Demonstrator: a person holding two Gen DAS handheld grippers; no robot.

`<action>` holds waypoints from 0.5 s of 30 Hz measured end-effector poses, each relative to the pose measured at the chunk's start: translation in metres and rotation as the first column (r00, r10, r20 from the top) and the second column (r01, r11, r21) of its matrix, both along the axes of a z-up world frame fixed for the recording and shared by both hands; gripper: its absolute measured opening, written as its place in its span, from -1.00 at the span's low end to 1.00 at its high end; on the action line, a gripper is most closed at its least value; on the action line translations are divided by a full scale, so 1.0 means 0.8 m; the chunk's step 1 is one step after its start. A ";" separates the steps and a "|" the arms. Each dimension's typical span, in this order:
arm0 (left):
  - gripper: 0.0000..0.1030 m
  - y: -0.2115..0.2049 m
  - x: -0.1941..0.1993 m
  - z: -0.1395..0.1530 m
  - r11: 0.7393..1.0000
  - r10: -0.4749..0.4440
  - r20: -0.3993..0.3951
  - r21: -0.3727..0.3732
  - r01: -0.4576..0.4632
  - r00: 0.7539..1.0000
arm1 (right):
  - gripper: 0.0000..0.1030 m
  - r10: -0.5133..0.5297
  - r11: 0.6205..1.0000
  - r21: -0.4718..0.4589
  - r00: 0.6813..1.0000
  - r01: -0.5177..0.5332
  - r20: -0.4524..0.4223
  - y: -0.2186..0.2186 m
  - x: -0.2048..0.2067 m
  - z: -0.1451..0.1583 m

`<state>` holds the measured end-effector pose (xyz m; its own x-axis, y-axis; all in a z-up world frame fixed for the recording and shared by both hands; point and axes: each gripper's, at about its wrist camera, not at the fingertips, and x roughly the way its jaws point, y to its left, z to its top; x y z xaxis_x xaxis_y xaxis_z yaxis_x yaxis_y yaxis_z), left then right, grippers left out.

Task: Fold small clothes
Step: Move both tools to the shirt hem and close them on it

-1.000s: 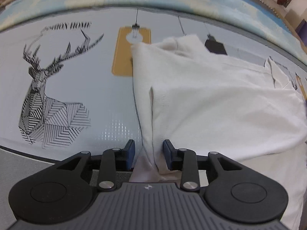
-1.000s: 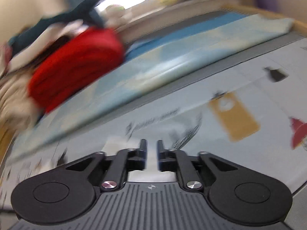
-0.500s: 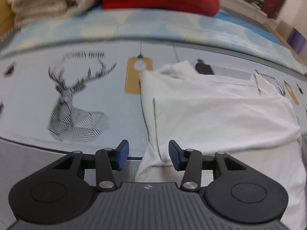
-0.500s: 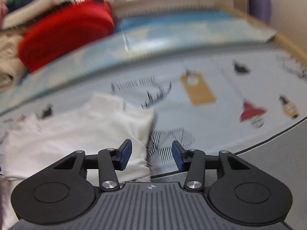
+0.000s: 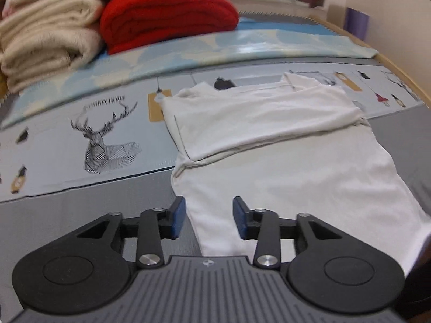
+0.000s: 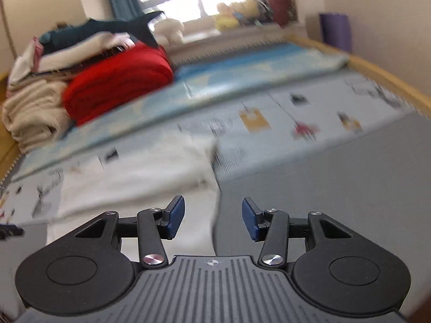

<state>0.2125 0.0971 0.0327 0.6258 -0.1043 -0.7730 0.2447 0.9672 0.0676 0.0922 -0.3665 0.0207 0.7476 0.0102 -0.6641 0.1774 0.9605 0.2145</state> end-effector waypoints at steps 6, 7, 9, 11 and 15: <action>-0.45 0.028 -0.073 -0.026 0.985 0.115 -0.091 -0.115 -0.125 0.989 | -0.04 -0.078 0.982 0.165 0.992 0.093 -0.095 -0.004 -0.057 -0.041; -0.45 0.032 -0.081 -0.031 0.979 0.130 -0.113 -0.144 -0.146 0.985 | -0.04 -0.072 0.982 0.166 0.991 0.089 -0.111 0.001 -0.057 -0.045; -0.45 0.039 -0.090 -0.039 0.969 0.161 -0.187 -0.157 -0.191 0.969 | -0.04 -0.044 0.990 0.129 0.991 0.061 -0.129 0.013 -0.057 -0.047; -0.45 0.047 -0.094 -0.042 0.966 0.184 -0.236 -0.138 -0.220 0.954 | -0.05 -0.022 0.994 0.107 0.989 0.038 -0.149 0.021 -0.054 -0.048; -0.45 0.084 -0.112 -0.064 0.931 0.236 -0.269 -0.213 -0.297 0.934 | -0.05 -0.004 0.993 0.114 0.973 0.031 -0.231 0.020 -0.055 -0.064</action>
